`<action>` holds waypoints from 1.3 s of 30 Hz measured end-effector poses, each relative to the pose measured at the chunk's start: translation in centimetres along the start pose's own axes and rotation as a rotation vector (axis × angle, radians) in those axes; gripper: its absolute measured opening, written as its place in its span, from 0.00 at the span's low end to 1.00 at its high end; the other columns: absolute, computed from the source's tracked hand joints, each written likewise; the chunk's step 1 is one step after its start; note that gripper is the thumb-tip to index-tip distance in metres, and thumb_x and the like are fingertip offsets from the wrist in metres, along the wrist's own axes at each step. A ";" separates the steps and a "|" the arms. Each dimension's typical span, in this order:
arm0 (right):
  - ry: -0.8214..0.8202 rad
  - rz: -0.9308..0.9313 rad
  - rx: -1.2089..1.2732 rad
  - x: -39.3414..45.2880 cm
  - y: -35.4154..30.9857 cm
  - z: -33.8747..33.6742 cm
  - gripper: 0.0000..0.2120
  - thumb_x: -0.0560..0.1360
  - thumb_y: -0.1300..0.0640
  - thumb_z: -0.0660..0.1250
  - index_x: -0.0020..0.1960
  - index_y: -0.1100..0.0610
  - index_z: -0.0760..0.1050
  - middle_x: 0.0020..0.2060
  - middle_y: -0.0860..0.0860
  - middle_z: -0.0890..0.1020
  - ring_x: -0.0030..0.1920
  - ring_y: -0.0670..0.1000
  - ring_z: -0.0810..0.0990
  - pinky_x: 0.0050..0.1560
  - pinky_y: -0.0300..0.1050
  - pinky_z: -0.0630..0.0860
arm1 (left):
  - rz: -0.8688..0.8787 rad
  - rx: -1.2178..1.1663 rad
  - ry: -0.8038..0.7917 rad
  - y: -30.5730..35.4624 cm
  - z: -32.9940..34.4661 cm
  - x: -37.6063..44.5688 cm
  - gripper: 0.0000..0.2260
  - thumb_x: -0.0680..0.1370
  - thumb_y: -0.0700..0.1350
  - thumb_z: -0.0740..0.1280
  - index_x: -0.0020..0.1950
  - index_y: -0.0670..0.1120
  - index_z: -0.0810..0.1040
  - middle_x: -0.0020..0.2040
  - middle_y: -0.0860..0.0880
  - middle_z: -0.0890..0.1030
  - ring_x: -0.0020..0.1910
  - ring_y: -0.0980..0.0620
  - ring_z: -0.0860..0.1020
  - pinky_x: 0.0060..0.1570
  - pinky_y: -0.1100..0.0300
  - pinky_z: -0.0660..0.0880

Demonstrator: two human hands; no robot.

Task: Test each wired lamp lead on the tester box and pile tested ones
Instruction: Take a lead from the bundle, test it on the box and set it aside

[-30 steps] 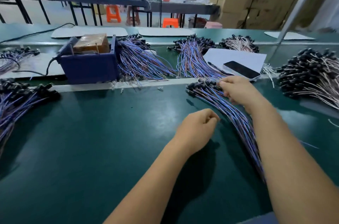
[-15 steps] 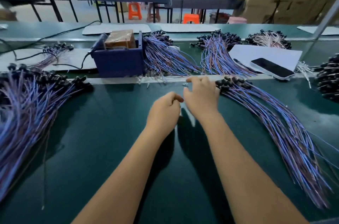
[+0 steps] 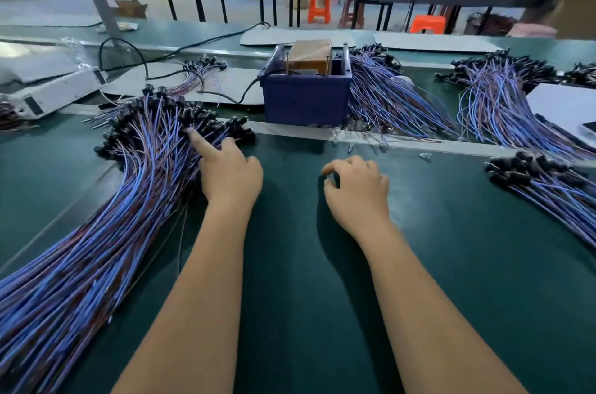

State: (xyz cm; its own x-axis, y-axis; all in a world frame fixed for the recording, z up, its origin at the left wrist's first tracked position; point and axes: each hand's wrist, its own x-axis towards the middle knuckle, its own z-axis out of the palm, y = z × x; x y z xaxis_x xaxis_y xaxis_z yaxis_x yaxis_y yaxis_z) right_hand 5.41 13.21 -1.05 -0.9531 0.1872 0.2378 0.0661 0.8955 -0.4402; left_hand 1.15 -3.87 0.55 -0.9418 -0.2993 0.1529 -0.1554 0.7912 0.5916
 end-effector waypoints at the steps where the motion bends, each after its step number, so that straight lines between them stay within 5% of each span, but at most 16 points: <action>1: 0.003 -0.001 0.006 0.0 0.0 0.0 0.12 0.79 0.55 0.60 0.58 0.46 0.78 0.58 0.48 0.76 0.62 0.53 0.67 0.60 0.49 0.61 | -0.023 0.014 -0.002 0.0 0.0 0.5 0.16 0.80 0.43 0.59 0.66 0.37 0.70 0.79 0.38 0.40 0.60 0.34 0.70 0.50 0.50 0.64; 7: 0.015 -0.002 0.004 -0.1 -0.2 0.0 0.12 0.78 0.55 0.60 0.57 0.45 0.78 0.56 0.47 0.75 0.60 0.52 0.67 0.58 0.48 0.60 | -0.073 -0.083 0.117 -0.9 0.2 1.9 0.13 0.80 0.39 0.57 0.62 0.35 0.73 0.79 0.47 0.50 0.42 0.43 0.70 0.42 0.51 0.64; 14: 0.111 0.002 -0.058 -0.5 -1.7 0.5 0.11 0.77 0.54 0.59 0.55 0.48 0.79 0.52 0.47 0.78 0.55 0.52 0.72 0.55 0.49 0.60 | 0.013 -0.372 0.391 -1.9 -0.4 2.0 0.18 0.80 0.36 0.60 0.69 0.41 0.71 0.59 0.48 0.73 0.48 0.50 0.73 0.47 0.60 0.67; 16: 0.132 -0.007 -0.014 -0.6 -2.4 0.6 0.11 0.77 0.54 0.59 0.54 0.49 0.79 0.51 0.47 0.78 0.53 0.52 0.72 0.54 0.48 0.59 | 0.016 -0.390 0.413 -2.1 -0.6 2.1 0.18 0.80 0.36 0.61 0.70 0.43 0.71 0.54 0.46 0.75 0.46 0.50 0.72 0.48 0.60 0.67; 20: 0.131 -0.116 0.037 -1.3 -3.9 0.8 0.10 0.78 0.55 0.60 0.53 0.53 0.79 0.49 0.49 0.77 0.51 0.53 0.72 0.49 0.46 0.62 | -0.030 -0.134 0.285 -2.3 -0.2 2.0 0.16 0.80 0.37 0.62 0.67 0.42 0.75 0.64 0.40 0.70 0.40 0.42 0.73 0.44 0.55 0.66; 24: 0.066 -0.180 0.064 -2.0 -4.0 1.0 0.10 0.79 0.55 0.59 0.53 0.54 0.79 0.49 0.50 0.77 0.50 0.52 0.72 0.50 0.46 0.68 | -0.080 -0.024 0.233 -1.9 0.0 1.9 0.13 0.77 0.35 0.62 0.59 0.43 0.80 0.63 0.40 0.68 0.29 0.48 0.63 0.39 0.53 0.66; 29: 0.039 -0.144 0.184 -1.9 -3.5 0.8 0.10 0.79 0.58 0.60 0.52 0.56 0.80 0.47 0.51 0.77 0.50 0.53 0.72 0.51 0.48 0.71 | 0.017 -0.128 0.311 -2.0 0.2 1.5 0.06 0.81 0.40 0.62 0.54 0.43 0.77 0.59 0.44 0.71 0.39 0.43 0.72 0.39 0.53 0.66; 33: 0.055 -0.155 0.300 -1.8 -3.5 0.8 0.09 0.79 0.60 0.60 0.52 0.57 0.80 0.44 0.49 0.75 0.49 0.51 0.72 0.46 0.45 0.70 | 0.081 -0.218 0.340 -1.5 0.1 1.5 0.05 0.81 0.40 0.60 0.55 0.45 0.74 0.45 0.50 0.75 0.41 0.45 0.71 0.40 0.55 0.65; 39: 0.078 -0.134 0.338 -1.4 -2.6 0.6 0.09 0.79 0.60 0.60 0.51 0.56 0.79 0.46 0.50 0.78 0.47 0.51 0.75 0.46 0.47 0.72 | 0.112 -0.507 0.317 -0.9 -0.3 1.4 0.04 0.80 0.40 0.62 0.50 0.48 0.75 0.45 0.51 0.80 0.40 0.45 0.79 0.41 0.51 0.75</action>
State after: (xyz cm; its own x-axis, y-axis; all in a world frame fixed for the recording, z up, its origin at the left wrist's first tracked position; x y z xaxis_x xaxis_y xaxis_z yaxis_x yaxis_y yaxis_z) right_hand 6.42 10.35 -0.76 -0.9205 0.1192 0.3722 -0.1715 0.7325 -0.6588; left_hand 0.07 -5.21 0.45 -0.7975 -0.4351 0.4179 0.1737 0.4977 0.8498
